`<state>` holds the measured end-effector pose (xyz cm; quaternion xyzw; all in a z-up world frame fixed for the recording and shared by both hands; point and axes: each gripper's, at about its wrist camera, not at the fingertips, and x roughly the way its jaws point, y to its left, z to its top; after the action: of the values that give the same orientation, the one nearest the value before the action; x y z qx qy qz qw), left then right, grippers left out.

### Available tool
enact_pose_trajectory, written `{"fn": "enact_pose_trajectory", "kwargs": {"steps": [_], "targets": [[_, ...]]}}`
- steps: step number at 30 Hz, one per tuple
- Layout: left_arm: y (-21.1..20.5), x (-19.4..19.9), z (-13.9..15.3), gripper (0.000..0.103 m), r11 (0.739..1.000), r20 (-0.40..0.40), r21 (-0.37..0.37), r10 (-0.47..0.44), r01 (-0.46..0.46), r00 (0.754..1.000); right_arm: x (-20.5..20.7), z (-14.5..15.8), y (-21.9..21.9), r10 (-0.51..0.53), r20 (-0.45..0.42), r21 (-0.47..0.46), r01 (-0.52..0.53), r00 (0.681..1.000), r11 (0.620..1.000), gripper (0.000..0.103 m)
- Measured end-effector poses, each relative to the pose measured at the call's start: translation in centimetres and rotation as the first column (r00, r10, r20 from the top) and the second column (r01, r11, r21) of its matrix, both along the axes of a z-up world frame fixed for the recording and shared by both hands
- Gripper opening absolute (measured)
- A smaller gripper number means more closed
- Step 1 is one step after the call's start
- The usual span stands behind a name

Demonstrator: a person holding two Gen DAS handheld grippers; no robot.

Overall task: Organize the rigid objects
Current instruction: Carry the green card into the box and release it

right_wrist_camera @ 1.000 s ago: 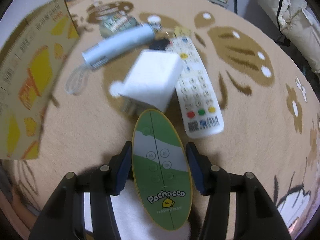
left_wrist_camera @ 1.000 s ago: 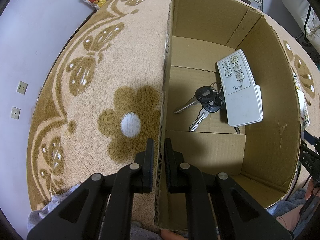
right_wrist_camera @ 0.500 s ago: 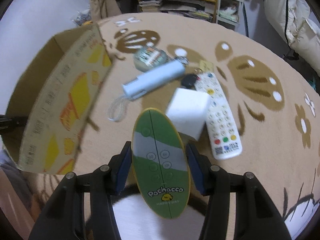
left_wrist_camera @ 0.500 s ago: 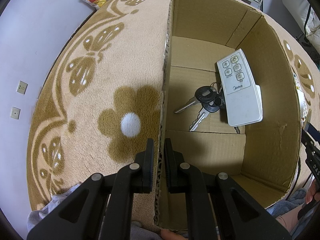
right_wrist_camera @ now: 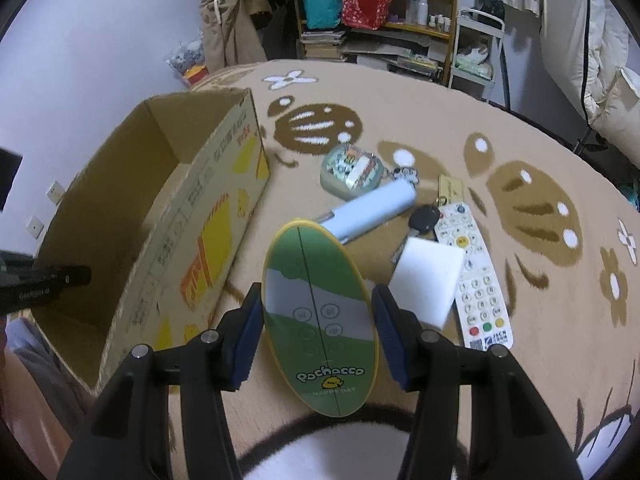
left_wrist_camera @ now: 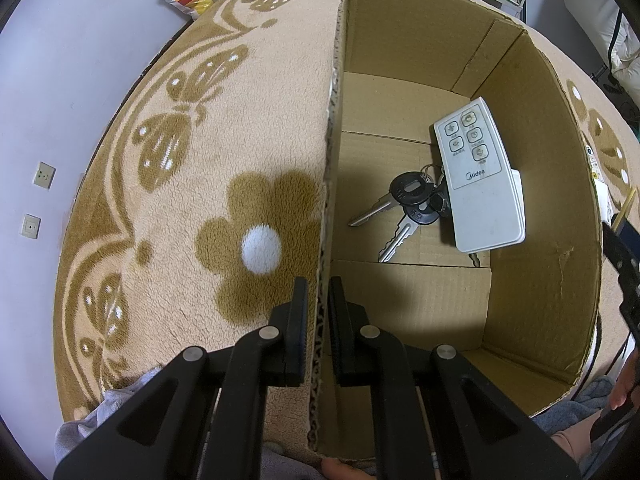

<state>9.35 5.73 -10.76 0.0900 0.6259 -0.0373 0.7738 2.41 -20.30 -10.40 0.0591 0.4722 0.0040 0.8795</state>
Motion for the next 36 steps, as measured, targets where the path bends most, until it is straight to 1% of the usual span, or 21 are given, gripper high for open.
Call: {"fn": "enact_pose_trajectory", "kwargs": {"steps": [6,12,23,25,29,32,34,36], "targets": [[0.0,0.0,0.0,0.009,1.000,0.000,0.001,0.000,0.000,1.000,0.9,1.7,0.0,-0.011,0.045,0.015,0.010,0.999,1.000,0.057],[0.0,0.0,0.0,0.009,1.000,0.000,0.001,-0.001,0.001,1.000,2.0,5.0,1.0,0.012,0.124,0.038,-0.017,0.992,0.999,0.057],[0.0,-0.1,-0.1,0.009,1.000,-0.002,-0.005,0.002,-0.002,1.000,4.6,11.3,5.0,0.086,0.265,0.056,-0.104,0.961,0.993,0.057],[0.0,-0.1,-0.1,0.009,1.000,-0.002,-0.006,0.002,-0.002,1.000,4.9,12.3,5.7,0.095,0.287,0.075,-0.121,0.953,0.990,0.057],[0.0,-0.1,-0.1,0.009,1.000,-0.002,-0.006,0.003,-0.003,1.000,5.4,12.5,6.6,0.100,0.293,0.116,-0.139,0.951,0.984,0.057],[0.1,-0.1,-0.1,0.009,1.000,-0.002,-0.008,0.003,-0.003,1.000,5.9,11.4,7.1,0.102,0.265,0.175,-0.152,0.959,0.973,0.057],[0.1,-0.1,-0.1,0.009,1.000,-0.002,-0.009,0.003,-0.003,1.000,6.5,9.9,7.5,0.100,0.226,0.204,-0.148,0.969,0.968,0.057],[0.1,-0.1,-0.1,0.009,1.000,-0.003,-0.010,0.004,-0.004,1.000,6.7,8.8,7.6,0.092,0.196,0.205,-0.132,0.976,0.970,0.057]]}}
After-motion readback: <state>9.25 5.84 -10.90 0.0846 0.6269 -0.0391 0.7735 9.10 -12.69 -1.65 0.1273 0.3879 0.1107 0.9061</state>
